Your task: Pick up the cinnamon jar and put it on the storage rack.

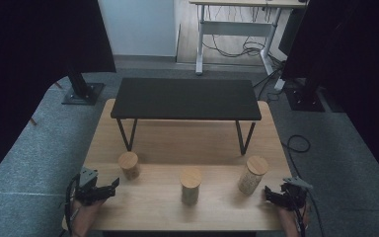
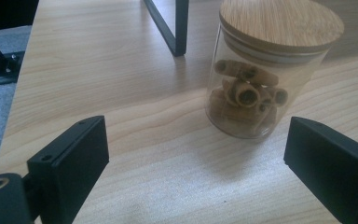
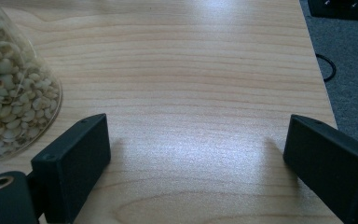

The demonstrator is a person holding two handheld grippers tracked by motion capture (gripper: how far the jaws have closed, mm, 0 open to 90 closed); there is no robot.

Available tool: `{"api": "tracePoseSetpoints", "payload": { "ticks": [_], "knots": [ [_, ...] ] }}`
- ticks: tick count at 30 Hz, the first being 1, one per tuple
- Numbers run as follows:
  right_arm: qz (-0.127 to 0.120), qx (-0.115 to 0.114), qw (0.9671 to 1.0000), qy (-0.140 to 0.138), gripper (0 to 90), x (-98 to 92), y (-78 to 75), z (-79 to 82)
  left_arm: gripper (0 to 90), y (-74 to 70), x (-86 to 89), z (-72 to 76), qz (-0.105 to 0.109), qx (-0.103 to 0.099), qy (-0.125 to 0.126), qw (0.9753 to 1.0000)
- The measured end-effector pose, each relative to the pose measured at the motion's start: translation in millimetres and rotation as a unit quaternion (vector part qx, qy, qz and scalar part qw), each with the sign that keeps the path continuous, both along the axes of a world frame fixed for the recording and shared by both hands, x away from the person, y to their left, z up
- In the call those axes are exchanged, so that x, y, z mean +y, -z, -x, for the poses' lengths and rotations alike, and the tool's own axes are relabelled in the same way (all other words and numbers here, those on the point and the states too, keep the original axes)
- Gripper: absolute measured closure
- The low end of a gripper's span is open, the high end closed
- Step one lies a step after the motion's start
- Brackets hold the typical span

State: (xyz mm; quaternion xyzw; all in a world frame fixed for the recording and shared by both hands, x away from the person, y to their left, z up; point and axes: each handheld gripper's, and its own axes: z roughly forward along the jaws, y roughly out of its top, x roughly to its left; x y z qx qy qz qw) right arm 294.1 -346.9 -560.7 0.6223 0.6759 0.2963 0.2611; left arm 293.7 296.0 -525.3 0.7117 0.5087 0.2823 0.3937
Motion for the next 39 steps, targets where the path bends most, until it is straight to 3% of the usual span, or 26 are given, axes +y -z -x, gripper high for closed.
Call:
{"api": "tracePoseSetpoints", "payload": {
  "ticks": [39],
  "knots": [
    [0.000,0.000,1.0000,-0.002,6.8,0.4,0.0,0.5,6.2,-12.7,-2.4,-0.6,-0.001,-0.033,-0.003,0.9994]
  ]
}}
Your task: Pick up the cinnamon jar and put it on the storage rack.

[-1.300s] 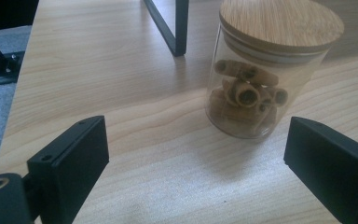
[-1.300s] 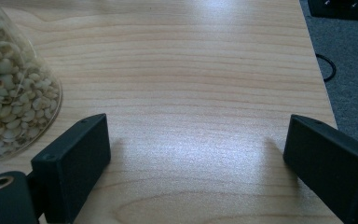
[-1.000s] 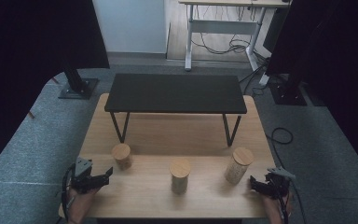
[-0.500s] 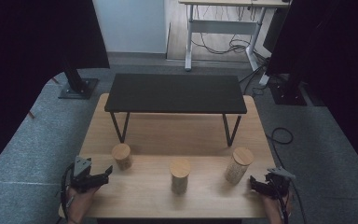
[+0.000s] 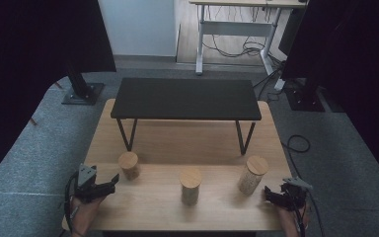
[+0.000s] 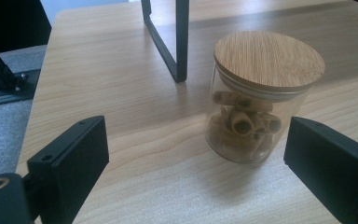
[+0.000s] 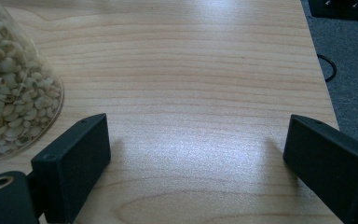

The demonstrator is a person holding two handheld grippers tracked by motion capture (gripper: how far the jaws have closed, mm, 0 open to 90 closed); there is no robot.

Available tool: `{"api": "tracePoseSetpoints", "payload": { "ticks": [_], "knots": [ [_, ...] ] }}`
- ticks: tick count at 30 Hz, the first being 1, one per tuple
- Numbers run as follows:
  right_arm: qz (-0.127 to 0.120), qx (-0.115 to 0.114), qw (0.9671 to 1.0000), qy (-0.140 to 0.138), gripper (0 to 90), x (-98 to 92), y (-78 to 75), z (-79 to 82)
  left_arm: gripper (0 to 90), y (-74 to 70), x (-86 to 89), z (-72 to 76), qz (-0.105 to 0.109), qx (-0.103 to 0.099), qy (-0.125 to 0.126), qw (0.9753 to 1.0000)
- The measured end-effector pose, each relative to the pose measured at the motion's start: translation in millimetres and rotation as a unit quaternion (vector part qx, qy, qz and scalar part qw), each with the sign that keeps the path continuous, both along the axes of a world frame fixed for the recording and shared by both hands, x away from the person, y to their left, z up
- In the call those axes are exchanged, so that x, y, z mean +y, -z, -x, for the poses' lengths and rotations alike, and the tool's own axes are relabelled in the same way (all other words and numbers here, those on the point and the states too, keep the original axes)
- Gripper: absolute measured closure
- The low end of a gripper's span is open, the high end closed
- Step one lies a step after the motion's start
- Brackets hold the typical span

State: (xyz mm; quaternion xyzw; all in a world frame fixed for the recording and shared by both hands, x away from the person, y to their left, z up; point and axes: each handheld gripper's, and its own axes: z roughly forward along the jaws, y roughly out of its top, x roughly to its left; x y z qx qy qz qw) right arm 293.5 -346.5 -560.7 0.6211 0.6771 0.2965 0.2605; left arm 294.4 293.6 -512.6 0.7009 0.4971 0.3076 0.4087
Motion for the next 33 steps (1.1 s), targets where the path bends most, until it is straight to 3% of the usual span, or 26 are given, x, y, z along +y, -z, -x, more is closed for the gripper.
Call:
{"api": "tracePoseSetpoints", "payload": {
  "ticks": [33],
  "knots": [
    [0.000,0.000,1.0000,0.000,6.8,0.1,0.0,0.1,5.8,-9.3,-4.3,-3.6,0.008,-0.020,-0.004,0.9998]
  ]
}}
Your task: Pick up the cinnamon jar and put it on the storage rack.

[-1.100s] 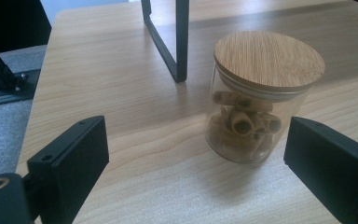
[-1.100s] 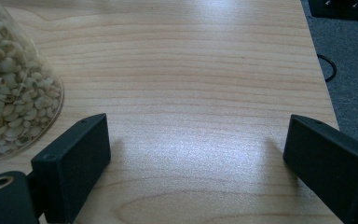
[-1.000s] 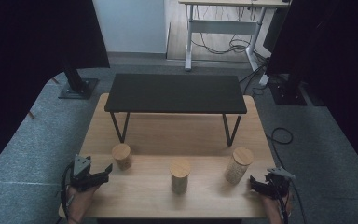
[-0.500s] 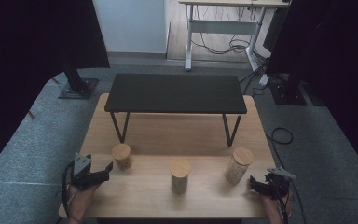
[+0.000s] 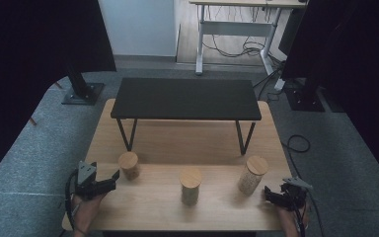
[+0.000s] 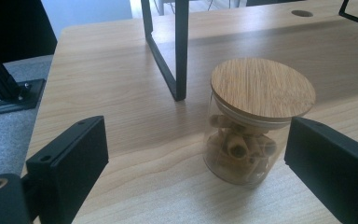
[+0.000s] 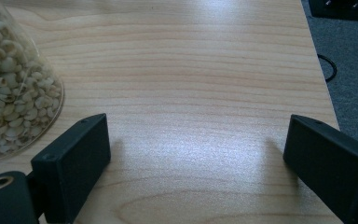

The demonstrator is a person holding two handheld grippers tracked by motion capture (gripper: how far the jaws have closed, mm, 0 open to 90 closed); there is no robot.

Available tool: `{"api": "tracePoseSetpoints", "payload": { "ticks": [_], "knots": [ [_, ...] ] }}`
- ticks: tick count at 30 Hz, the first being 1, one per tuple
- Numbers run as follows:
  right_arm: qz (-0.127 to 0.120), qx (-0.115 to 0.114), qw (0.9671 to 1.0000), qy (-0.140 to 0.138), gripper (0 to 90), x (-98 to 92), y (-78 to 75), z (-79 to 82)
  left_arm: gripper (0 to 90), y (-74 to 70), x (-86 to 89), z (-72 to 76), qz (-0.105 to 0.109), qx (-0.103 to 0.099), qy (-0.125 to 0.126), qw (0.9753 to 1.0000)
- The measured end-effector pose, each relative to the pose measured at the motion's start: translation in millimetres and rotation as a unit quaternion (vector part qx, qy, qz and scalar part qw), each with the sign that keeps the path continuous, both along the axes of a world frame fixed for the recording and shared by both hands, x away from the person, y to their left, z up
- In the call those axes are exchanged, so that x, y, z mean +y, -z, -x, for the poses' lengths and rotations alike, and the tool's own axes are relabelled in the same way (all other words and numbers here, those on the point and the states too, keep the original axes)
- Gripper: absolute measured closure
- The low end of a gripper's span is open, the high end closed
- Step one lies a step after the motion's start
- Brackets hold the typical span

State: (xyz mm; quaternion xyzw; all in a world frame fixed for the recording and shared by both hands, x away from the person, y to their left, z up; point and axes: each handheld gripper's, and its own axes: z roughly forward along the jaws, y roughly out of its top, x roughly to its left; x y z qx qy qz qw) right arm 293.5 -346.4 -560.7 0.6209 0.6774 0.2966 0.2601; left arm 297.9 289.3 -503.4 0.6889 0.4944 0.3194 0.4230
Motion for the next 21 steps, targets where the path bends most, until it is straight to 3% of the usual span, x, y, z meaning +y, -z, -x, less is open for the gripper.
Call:
{"api": "tracePoseSetpoints", "payload": {
  "ticks": [21],
  "knots": [
    [0.000,0.000,1.0000,0.000,6.8,0.0,0.0,0.0,5.8,-5.6,-2.9,-4.1,0.006,-0.005,0.000,1.0000]
  ]
}}
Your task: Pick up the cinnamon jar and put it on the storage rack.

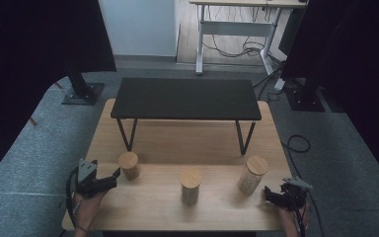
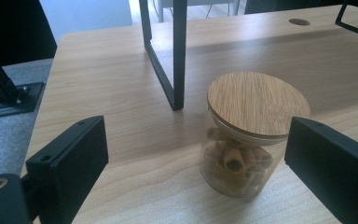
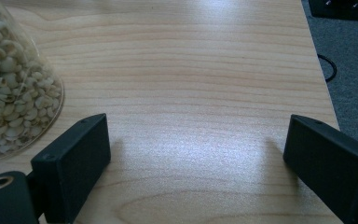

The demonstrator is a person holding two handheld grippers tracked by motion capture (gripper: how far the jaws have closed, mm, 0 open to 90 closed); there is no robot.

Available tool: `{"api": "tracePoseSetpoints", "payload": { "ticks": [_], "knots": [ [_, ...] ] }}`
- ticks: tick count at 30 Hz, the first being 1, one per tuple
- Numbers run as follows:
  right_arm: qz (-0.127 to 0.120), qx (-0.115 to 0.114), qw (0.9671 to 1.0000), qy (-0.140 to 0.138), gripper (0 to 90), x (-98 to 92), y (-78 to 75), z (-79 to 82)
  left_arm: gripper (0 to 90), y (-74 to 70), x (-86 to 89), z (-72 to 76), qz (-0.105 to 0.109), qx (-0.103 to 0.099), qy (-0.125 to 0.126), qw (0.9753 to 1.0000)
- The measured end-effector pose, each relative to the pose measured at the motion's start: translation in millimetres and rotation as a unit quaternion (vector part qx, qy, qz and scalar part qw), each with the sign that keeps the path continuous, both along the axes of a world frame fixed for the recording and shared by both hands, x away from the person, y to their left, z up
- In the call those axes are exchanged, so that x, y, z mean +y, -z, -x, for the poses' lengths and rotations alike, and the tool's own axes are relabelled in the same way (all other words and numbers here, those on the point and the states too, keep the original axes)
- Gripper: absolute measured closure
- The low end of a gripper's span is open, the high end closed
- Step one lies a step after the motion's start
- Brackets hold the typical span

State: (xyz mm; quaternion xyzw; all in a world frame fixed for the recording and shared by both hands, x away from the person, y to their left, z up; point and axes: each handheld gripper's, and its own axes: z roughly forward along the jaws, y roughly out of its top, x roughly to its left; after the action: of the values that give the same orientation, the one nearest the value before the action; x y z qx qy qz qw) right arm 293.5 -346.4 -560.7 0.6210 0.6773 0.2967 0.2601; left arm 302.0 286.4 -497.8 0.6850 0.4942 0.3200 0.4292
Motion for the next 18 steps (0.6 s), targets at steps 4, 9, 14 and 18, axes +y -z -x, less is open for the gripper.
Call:
{"api": "tracePoseSetpoints", "payload": {
  "ticks": [4,9,14,18],
  "knots": [
    [0.000,0.000,1.0000,0.000,6.8,0.0,0.0,0.0,5.8,-0.9,-0.5,-1.6,0.002,0.000,0.000,1.0000],
    [0.000,0.000,1.0000,0.000,6.8,0.0,0.0,0.0,5.8,-1.8,-1.9,-2.9,0.002,-0.001,0.001,1.0000],
    [0.000,0.000,1.0000,0.000,6.8,0.0,0.0,0.0,5.9,-2.4,-2.7,-4.4,0.004,-0.001,0.001,1.0000],
    [0.000,0.000,1.0000,0.000,6.8,0.0,0.0,0.0,5.9,-3.4,-4.0,-5.7,0.003,-0.001,0.003,1.0000]
  ]
}}
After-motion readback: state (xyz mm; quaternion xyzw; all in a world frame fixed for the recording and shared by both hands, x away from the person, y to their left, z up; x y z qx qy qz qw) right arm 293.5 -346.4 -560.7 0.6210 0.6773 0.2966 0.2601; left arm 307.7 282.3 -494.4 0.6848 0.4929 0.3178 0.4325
